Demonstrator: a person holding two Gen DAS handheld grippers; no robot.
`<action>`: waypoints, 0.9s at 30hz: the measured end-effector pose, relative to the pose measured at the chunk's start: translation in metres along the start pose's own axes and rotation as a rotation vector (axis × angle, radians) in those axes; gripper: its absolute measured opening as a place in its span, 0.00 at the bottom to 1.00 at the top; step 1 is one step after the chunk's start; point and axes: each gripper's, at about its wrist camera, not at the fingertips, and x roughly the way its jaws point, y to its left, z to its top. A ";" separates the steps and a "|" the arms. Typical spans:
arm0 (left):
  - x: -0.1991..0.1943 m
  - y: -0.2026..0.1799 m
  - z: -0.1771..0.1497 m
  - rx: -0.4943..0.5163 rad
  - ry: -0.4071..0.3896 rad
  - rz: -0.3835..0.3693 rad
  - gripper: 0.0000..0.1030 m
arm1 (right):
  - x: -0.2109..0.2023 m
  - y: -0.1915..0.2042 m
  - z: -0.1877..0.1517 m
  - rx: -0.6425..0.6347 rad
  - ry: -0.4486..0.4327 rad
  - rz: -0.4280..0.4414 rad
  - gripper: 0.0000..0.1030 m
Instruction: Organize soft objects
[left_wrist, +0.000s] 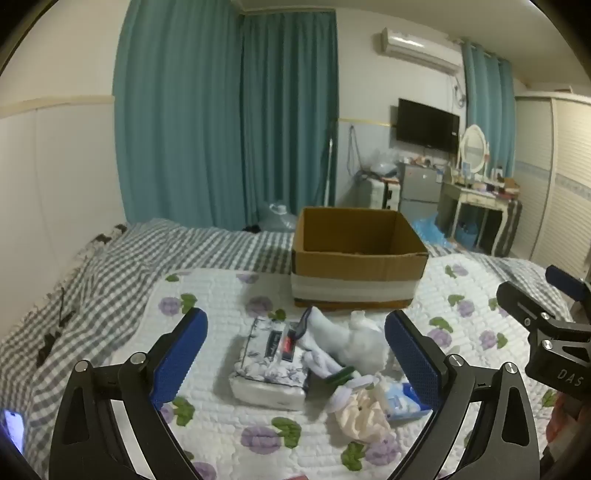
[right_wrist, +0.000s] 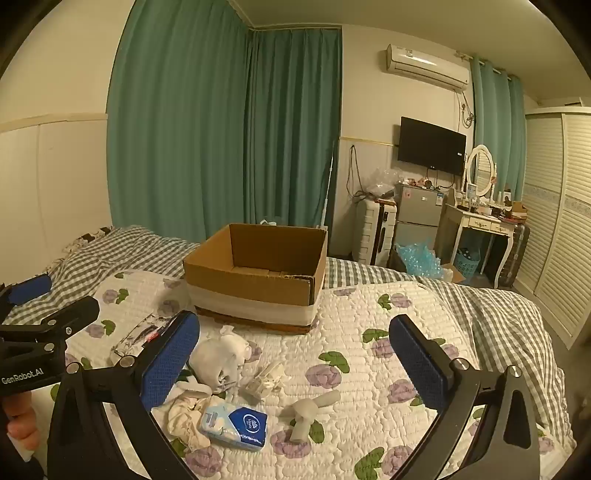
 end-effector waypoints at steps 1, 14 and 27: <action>-0.001 0.000 0.000 -0.003 0.000 -0.007 0.96 | 0.000 0.000 0.000 0.000 -0.003 0.001 1.00; -0.004 0.003 0.001 -0.014 0.004 -0.005 0.96 | 0.001 0.001 -0.002 -0.008 0.006 0.000 1.00; 0.001 0.001 -0.004 -0.018 0.015 0.000 0.96 | 0.006 -0.001 -0.005 -0.007 0.018 -0.002 1.00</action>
